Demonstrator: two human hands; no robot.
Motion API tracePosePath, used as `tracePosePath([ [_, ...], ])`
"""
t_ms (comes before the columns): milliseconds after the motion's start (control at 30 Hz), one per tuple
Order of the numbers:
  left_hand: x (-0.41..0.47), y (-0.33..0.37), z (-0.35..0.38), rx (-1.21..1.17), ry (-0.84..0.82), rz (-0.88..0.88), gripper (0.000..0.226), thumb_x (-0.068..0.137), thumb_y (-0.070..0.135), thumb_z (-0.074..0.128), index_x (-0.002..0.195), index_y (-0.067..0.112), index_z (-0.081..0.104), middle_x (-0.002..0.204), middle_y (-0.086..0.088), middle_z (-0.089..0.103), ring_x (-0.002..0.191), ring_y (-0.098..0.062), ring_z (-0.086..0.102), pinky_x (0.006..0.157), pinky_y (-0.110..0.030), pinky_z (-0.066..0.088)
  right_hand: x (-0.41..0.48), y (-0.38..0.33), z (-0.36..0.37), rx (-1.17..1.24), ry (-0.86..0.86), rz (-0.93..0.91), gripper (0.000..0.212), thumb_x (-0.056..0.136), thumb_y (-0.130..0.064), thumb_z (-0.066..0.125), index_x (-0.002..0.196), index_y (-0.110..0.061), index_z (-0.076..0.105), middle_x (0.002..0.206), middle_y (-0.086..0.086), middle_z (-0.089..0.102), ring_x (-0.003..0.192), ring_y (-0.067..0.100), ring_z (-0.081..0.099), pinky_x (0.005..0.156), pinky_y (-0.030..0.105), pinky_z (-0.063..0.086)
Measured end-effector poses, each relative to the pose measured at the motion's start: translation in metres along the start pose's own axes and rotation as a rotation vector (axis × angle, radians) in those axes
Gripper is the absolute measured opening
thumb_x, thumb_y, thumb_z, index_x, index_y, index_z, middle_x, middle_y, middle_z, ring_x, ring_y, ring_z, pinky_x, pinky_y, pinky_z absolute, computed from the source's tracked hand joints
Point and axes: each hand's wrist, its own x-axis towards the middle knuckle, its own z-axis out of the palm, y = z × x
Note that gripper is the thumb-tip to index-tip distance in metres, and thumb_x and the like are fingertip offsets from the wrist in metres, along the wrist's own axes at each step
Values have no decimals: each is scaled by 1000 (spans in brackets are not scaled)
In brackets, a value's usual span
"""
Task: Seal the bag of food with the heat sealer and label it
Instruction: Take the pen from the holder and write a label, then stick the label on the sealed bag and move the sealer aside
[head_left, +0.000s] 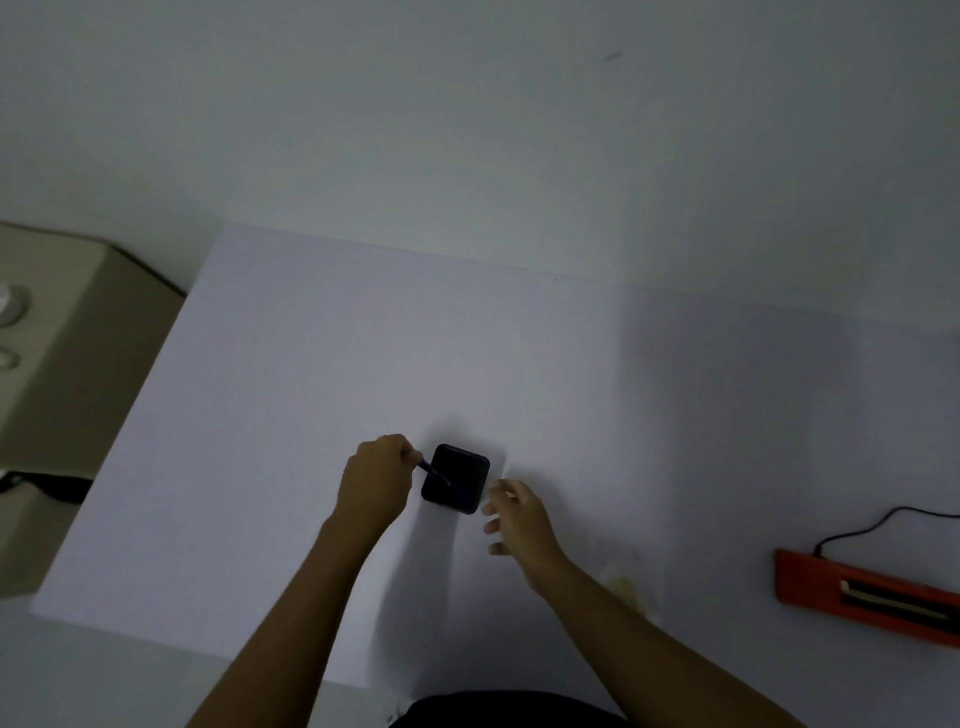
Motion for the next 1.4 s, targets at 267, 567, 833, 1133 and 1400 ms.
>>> tracePosePath([
  [267,22,12,37,-184,60,-70,26,99,31,48,99,9,60,90,-10,67,71,-21,60,60,-30,48,28,-14,16,174,6,134,32,98,-41,54,115,-14,59,107,21,68,85,30,71,67,37,62],
  [567,102,41,19,-373,72,-9,30,97,29,53,117,7,58,101,-16,70,82,-23,64,67,-29,50,94,-103,16,237,81,2,25,96,-13,55,118,-5,63,113,20,69,79,24,67,65,32,60],
  [833,106,52,17,-237,167,74,56,95,25,55,142,4,33,134,-18,51,121,-30,50,94,-35,43,96,-118,1,169,54,-70,23,96,-5,47,103,-13,67,94,10,66,86,26,64,81,41,60],
  [1133,-5,22,134,-219,-42,203,18,87,24,62,74,13,60,67,0,63,60,-15,57,58,-30,48,55,35,-54,-88,216,-98,21,92,2,51,100,-7,69,94,13,72,69,17,66,55,28,53],
  [1400,-35,18,184,-78,-118,127,26,86,39,61,88,13,58,87,-1,59,74,-20,58,62,-30,46,38,98,-70,-149,144,-143,41,90,17,39,117,-5,60,112,12,70,83,19,64,59,19,49],
])
